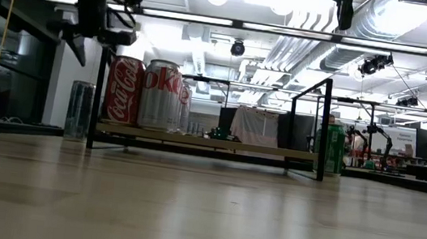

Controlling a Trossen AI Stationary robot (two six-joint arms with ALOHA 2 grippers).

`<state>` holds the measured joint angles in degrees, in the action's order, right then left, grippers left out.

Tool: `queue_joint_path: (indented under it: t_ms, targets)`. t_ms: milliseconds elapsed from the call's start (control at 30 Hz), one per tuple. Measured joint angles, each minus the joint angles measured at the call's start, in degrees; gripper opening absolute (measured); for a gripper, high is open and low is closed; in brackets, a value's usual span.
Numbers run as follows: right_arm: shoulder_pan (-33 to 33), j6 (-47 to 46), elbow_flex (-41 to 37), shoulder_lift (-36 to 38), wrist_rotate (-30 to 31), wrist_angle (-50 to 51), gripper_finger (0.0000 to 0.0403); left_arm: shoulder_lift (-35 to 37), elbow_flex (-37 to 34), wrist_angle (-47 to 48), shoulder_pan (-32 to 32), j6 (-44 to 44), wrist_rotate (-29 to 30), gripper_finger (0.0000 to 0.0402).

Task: Place canned beverage on shelf
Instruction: Put the top blue soda can on the shelf

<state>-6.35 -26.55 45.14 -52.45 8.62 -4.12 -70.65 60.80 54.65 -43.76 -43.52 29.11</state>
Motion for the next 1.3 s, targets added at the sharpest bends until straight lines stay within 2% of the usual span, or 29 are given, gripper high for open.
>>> queue_joint_path:
  t_ms: [200, 533, 867, 1067, 1300]
  targets:
    - [0.00, -0.46, -0.02, 0.02, 0.00, 0.02, 0.0000, -3.58, 0.00, -0.18, -1.69, -3.97, 0.00, 0.0278]
    - [0.00, -0.50, -0.01, 0.02, 0.00, 0.02, 0.0000, -9.75, 0.38, 4.62, -1.67, -9.47, -3.18, 0.0282]
    - [0.01, -0.46, -0.02, 0.02, 0.02, 0.02, 0.0000, -9.62, 0.21, 5.21, -2.78, -11.90, -3.26, 0.0282]
    - [0.02, -0.44, -0.01, 0.02, 0.04, 0.02, 0.0000, -7.29, 0.00, 5.54, -2.73, -11.54, 0.06, 0.0282]
    - [0.01, -0.12, 0.00, 0.02, 0.15, 0.03, 0.0000, -9.12, -0.07, 5.29, -3.90, -11.70, -1.57, 0.0282]
